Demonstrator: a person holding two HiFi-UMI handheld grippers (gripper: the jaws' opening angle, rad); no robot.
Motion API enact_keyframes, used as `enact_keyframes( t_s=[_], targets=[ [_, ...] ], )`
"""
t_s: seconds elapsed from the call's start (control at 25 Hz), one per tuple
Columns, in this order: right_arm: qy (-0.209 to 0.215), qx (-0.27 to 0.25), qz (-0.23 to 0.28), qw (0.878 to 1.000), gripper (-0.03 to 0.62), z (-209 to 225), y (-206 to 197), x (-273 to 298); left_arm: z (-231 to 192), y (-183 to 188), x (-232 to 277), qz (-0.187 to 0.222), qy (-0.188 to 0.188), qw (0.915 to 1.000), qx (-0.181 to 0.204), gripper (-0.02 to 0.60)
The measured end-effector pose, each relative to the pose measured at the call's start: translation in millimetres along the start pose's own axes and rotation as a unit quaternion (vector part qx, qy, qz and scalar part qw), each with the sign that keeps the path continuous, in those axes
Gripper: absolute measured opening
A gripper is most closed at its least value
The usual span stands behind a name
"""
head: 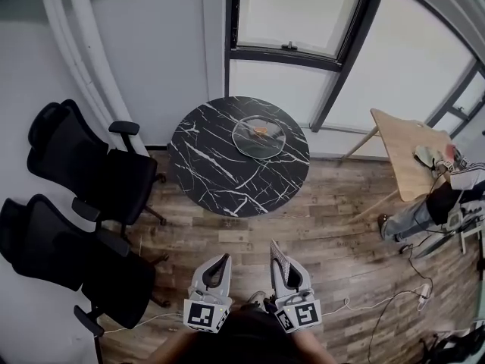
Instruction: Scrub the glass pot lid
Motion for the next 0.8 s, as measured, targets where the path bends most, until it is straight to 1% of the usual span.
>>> enact_keyframes(
  t_s=[0.16, 0.36, 0.48, 0.56, 0.72, 0.8],
  targets=[
    [-0.004, -0.007, -0.005, 1.0, 0.08, -13, -2, 8, -10, -1, -6, -0.007, -0.014, 0.9997, 0.02, 0.003],
    [-0.018, -0.005, -0.004, 1.0, 0.078, -30, -6, 21, -36, -10, -12, -0.021, -0.027, 0.9994, 0.0, 0.003],
    [-0.038, -0.001, 0.0, 0.999, 0.078, -33, -10, 25, -48, -17, -13, -0.029, -0.042, 0.9987, 0.009, 0.003],
    [-0.047, 0.002, -0.002, 0.999, 0.078, -33, -12, 28, -53, -19, -11, -0.032, -0.042, 0.9985, 0.01, 0.003],
    [-0.05, 0.01, -0.009, 0.999, 0.078, -29, -16, 34, -58, -23, -6, -0.042, -0.039, 0.9983, -0.007, 0.003],
    [-0.054, 0.01, -0.006, 0.998, 0.078, -19, -18, 41, -58, -28, 5, -0.05, -0.041, 0.9979, -0.004, 0.003]
  ],
)
Point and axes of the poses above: the fingertips, and each gripper's own axes: x forward along the fingers, z to its right, y out of its top, the point moved 1 cm from there along -x, backward along the fingers, and after that the axes turned 11 degrees about y, right-handed, at the moved point
